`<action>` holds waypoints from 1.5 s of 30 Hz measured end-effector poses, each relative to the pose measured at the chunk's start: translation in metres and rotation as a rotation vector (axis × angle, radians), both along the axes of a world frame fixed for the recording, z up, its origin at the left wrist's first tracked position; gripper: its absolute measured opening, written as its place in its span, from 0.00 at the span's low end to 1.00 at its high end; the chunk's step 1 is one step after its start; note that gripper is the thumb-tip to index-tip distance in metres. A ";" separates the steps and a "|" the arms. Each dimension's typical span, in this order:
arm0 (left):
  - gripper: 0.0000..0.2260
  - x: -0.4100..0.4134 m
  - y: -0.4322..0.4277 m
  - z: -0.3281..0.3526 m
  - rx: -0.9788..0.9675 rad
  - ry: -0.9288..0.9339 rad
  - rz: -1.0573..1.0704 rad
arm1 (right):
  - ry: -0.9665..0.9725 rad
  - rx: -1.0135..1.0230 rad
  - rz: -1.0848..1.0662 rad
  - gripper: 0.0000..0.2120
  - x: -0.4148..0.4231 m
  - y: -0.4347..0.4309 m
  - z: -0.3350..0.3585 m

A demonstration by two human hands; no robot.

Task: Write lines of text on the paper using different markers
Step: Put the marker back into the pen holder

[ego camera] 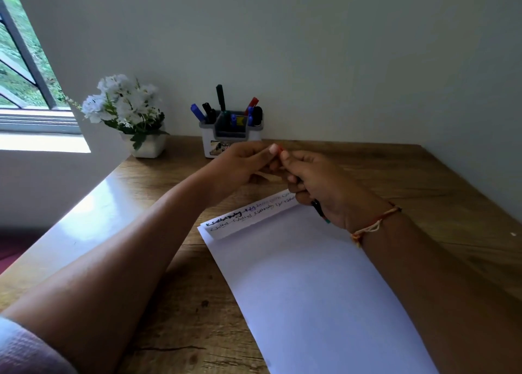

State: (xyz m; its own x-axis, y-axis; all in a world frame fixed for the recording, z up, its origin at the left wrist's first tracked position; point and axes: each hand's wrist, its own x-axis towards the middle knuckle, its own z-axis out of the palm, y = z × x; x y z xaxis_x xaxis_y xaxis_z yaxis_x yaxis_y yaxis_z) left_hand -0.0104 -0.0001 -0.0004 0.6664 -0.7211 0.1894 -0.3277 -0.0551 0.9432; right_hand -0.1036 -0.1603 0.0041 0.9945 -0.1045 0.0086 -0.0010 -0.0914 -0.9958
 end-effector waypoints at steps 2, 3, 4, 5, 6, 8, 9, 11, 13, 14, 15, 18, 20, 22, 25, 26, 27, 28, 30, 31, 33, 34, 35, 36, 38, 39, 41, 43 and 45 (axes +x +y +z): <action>0.16 -0.003 -0.002 0.002 -0.044 0.020 0.017 | 0.004 0.046 0.015 0.14 0.000 0.000 0.000; 0.15 -0.005 -0.002 0.003 -0.069 0.044 0.024 | 0.006 0.052 0.015 0.15 0.000 0.000 0.000; 0.15 -0.006 -0.003 0.004 -0.088 0.066 0.027 | 0.007 0.048 0.016 0.15 0.000 0.000 0.000; 0.15 -0.007 -0.003 0.005 -0.098 0.086 0.027 | 0.009 0.042 0.021 0.15 -0.001 0.000 0.000; 0.15 -0.007 -0.003 0.006 -0.108 0.107 0.029 | 0.013 0.041 0.029 0.15 -0.002 0.000 0.001; 0.14 -0.008 -0.003 0.007 -0.147 0.158 0.026 | 0.024 0.055 0.045 0.15 -0.003 0.001 0.003; 0.14 -0.009 -0.003 0.007 -0.173 0.178 0.016 | 0.030 0.057 0.052 0.15 -0.003 0.001 0.003; 0.13 -0.007 -0.003 0.007 -0.228 0.192 0.004 | 0.043 0.072 0.060 0.14 -0.003 0.003 0.003; 0.13 -0.003 -0.003 0.007 -0.311 0.225 0.036 | 0.060 0.118 0.054 0.13 -0.002 0.005 0.002; 0.13 0.000 -0.001 0.008 -0.365 0.263 0.069 | 0.065 0.129 0.049 0.11 -0.002 0.006 0.002; 0.12 0.005 0.001 0.008 -0.417 0.310 0.107 | 0.067 0.122 0.041 0.09 -0.002 0.007 0.001; 0.11 0.022 0.014 0.011 -0.412 0.360 0.203 | 0.052 0.116 0.018 0.08 -0.003 0.008 0.000; 0.11 0.030 0.023 0.013 -0.206 0.274 0.205 | 0.024 0.165 0.024 0.09 -0.004 0.009 0.001; 0.10 0.031 0.028 0.013 0.043 0.174 0.138 | 0.023 0.286 0.054 0.11 -0.005 0.009 0.003; 0.08 0.026 0.038 0.016 0.341 0.084 -0.005 | 0.021 0.456 0.110 0.11 -0.005 0.011 0.004; 0.06 0.024 0.042 0.018 0.458 0.017 -0.068 | 0.014 0.453 0.110 0.09 -0.005 0.012 0.004; 0.04 0.021 0.045 0.020 0.589 -0.055 -0.139 | 0.006 0.431 0.105 0.08 -0.005 0.013 0.004; 0.06 0.018 0.049 0.022 0.713 -0.113 -0.210 | 0.002 0.403 0.106 0.07 -0.005 0.015 0.003; 0.12 0.014 0.051 0.024 0.885 -0.130 -0.286 | -0.011 0.346 0.126 0.10 -0.006 0.018 0.000; 0.15 0.013 0.050 0.024 0.925 -0.123 -0.295 | -0.024 0.312 0.139 0.11 -0.007 0.020 -0.001; 0.16 0.013 0.048 0.023 0.961 -0.159 -0.295 | -0.058 0.216 0.169 0.12 -0.009 0.026 -0.004; 0.16 0.014 0.047 0.023 0.972 -0.193 -0.294 | -0.067 0.170 0.190 0.11 -0.011 0.029 -0.006; 0.16 0.014 0.047 0.023 0.981 -0.218 -0.299 | -0.070 0.126 0.213 0.10 -0.013 0.034 -0.008; 0.15 0.013 0.048 0.024 0.983 -0.224 -0.309 | -0.072 0.072 0.233 0.10 -0.015 0.039 -0.010; 0.13 0.012 0.050 0.026 0.955 -0.203 -0.339 | -0.089 -0.080 0.245 0.09 -0.019 0.049 -0.014; 0.13 0.011 0.051 0.027 0.934 -0.194 -0.355 | -0.096 -0.159 0.243 0.09 -0.020 0.054 -0.016; 0.15 0.008 0.053 0.027 0.925 -0.175 -0.373 | -0.082 -0.249 0.231 0.08 -0.021 0.062 -0.021; 0.19 0.008 0.053 0.027 0.941 -0.159 -0.370 | -0.069 -0.275 0.227 0.05 -0.022 0.065 -0.024; 0.21 0.007 0.053 0.028 0.942 -0.129 -0.365 | -0.070 -0.304 0.229 0.03 -0.022 0.066 -0.024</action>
State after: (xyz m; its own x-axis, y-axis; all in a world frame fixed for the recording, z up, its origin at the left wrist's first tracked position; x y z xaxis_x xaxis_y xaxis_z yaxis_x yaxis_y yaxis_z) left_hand -0.0038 0.0528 0.0274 0.3902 -0.7695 -0.5056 -0.5695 -0.6332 0.5242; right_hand -0.1258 -0.0941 -0.0202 0.9877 0.1383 0.0733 0.1205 -0.3725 -0.9202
